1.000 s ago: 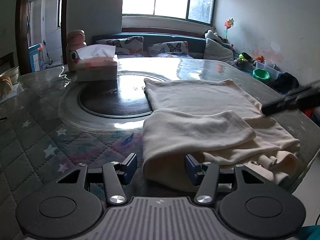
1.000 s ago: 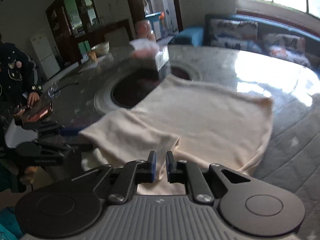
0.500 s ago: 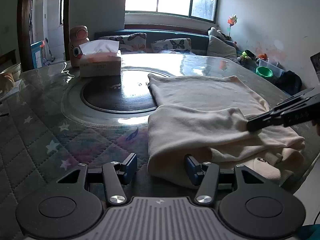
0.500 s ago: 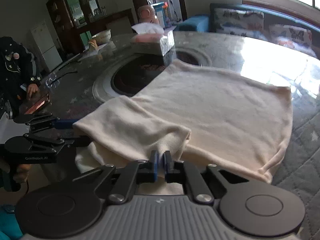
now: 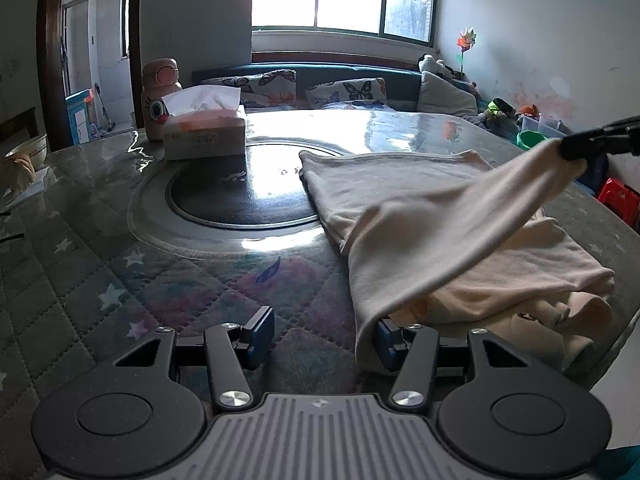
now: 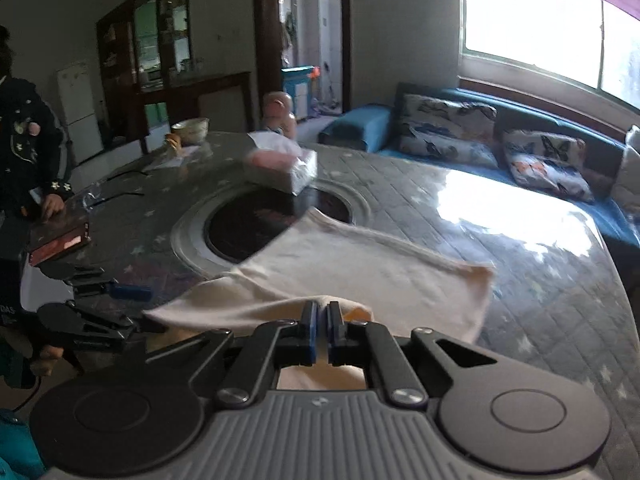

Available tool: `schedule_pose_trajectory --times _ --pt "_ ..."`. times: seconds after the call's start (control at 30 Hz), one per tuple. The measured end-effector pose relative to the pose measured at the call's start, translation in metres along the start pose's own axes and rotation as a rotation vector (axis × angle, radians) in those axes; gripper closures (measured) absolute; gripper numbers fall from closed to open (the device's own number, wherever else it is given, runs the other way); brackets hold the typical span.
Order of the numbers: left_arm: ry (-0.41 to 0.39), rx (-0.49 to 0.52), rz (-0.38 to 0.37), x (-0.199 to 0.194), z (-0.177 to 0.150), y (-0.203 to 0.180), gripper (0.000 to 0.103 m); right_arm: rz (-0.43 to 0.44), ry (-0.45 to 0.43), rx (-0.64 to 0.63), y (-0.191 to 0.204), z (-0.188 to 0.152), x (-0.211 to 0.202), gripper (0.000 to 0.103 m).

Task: Fold clothes
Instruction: 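Lay the folded side flat with the right gripper and release it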

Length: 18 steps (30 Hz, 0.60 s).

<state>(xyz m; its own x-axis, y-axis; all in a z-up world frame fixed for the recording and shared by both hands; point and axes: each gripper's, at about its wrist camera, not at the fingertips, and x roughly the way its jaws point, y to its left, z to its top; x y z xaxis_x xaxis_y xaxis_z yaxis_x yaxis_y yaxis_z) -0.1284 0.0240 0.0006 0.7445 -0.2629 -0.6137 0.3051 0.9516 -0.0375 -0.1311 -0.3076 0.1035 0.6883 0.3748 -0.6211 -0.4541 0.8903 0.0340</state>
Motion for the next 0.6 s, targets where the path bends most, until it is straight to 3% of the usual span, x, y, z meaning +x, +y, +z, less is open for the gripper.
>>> schedule_pose_trajectory --times 0.2,0.4,0.6 --pt "0.003 0.017 0.010 -0.003 0.000 -0.001 0.047 -0.017 0.099 0.067 -0.011 -0.033 0.016 0.099" --pt "0.011 0.015 0.016 -0.005 -0.001 0.000 0.048 0.042 0.203 0.087 -0.011 -0.055 0.034 0.096" --pt "-0.006 0.034 0.011 -0.007 -0.002 -0.004 0.052 0.024 0.179 0.080 -0.018 -0.047 0.022 0.089"
